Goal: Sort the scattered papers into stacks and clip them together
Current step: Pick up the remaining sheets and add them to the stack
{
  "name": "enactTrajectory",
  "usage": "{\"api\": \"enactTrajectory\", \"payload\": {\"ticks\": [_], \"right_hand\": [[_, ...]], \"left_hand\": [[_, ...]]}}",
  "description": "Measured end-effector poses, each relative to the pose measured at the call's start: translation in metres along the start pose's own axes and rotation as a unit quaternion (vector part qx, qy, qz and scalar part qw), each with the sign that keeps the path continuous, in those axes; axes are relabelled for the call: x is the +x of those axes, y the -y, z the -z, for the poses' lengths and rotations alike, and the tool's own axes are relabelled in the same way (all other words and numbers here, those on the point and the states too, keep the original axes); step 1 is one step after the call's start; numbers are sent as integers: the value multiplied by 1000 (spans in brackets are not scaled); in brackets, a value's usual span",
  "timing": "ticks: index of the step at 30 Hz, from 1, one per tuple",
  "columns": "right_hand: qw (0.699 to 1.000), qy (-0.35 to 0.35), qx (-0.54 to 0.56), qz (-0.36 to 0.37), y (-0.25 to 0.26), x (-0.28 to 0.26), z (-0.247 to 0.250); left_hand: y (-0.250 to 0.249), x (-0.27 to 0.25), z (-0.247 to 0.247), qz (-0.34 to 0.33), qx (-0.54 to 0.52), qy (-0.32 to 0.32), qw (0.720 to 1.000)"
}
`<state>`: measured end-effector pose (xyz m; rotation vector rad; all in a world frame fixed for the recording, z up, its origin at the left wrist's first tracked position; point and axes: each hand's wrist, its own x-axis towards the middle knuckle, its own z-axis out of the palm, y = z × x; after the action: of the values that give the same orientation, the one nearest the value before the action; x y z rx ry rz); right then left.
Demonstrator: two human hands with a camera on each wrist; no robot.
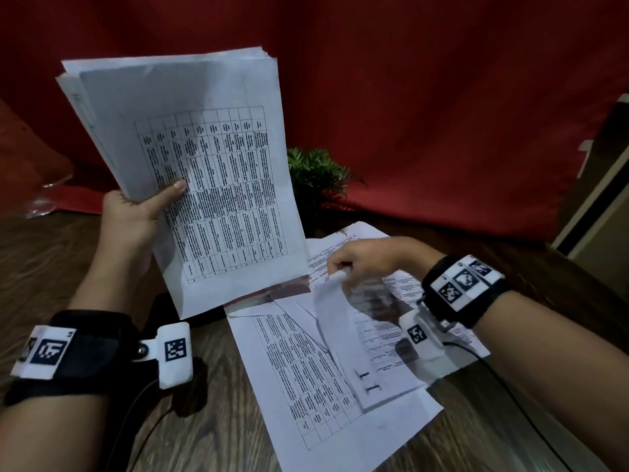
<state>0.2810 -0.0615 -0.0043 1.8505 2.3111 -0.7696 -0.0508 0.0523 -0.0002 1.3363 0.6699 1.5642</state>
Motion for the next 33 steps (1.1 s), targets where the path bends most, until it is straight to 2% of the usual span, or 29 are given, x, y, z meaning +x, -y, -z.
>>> {"api": "enactTrajectory", "payload": {"ticks": [2,4,6,9,11,14,16,19,21,22,23,25,27,28,31,33], "right_hand": [[994,-71,62,52,3,-18,21],[969,-168,157,87,8,-36,42],[915,-274,269,120,13,-49,58],[824,-399,372,153,20,-60,73],[764,-455,428,163,23,-61,75],[681,-533,482,141,29,-61,69],[639,-557,516,122,30,-58,62],[615,-540,562,120,29,-53,53],[616,-539,563,111,30,-51,47],[618,-545,556,106,29,-51,45],[618,-553,550,102,28,-51,43],[614,-568,539,98,25,-52,40],[611,-593,516,93,23,-53,37],[610,-607,501,94,23,-53,36],[607,-589,514,147,28,-61,35],[614,-547,547,160,25,-69,35]], "left_hand": [[3,-3,-9,12,6,-13,1000],[8,-10,-24,22,16,-13,1000],[13,-21,-40,35,31,8,999],[22,-35,-61,48,60,58,995],[25,-38,-71,55,89,63,993],[19,-43,-87,84,105,77,988],[14,-47,-95,100,83,96,987],[7,-51,-102,113,75,128,982],[5,-53,-105,109,88,176,974],[4,-55,-105,111,88,175,974],[4,-58,-106,118,67,165,977],[5,-64,-105,137,-45,143,979],[7,-67,-105,107,-126,147,975],[6,-69,-106,81,-117,143,979],[-5,-71,-118,-5,13,118,993],[-12,-68,-123,-45,27,84,995]]}}
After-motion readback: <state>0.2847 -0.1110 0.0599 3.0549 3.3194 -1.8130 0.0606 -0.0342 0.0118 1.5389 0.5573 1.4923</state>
